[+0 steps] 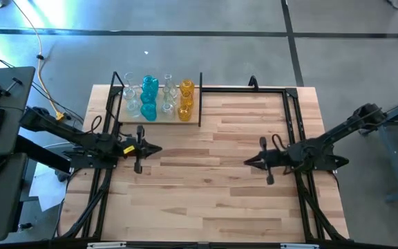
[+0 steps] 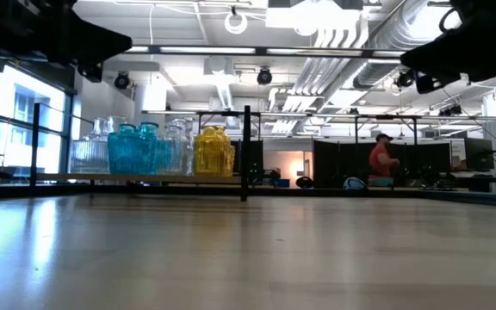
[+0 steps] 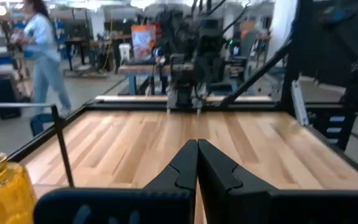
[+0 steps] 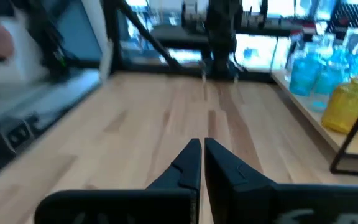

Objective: Sort vases onto shelf
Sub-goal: Return to Home Position

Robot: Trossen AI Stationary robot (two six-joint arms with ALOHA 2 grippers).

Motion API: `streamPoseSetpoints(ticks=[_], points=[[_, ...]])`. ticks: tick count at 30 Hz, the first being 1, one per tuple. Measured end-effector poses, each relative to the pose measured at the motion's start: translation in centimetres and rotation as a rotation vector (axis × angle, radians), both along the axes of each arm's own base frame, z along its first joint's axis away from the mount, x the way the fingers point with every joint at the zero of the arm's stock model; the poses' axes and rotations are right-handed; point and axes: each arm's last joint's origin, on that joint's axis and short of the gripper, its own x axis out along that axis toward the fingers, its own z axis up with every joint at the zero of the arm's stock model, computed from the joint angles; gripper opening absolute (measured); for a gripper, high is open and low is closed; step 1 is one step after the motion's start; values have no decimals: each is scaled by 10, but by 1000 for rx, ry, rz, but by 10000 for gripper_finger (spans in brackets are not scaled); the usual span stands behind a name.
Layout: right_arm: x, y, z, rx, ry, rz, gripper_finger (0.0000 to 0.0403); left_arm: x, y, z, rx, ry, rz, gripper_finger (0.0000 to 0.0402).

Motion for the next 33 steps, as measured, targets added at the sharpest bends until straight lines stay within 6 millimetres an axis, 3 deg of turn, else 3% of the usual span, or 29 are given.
streamPoseSetpoints(ticks=[9,25,33], points=[[-29,-19,-13,39,-127,-8,0,-11,3,-8,12,-56,-22,0],[-50,-30,-10,36,-152,-77,0,-30,17,-23,8,2,-24,0],[-57,-37,-8,-7,-190,-200,0,-39,23,-22,6,-26,-14,0]])
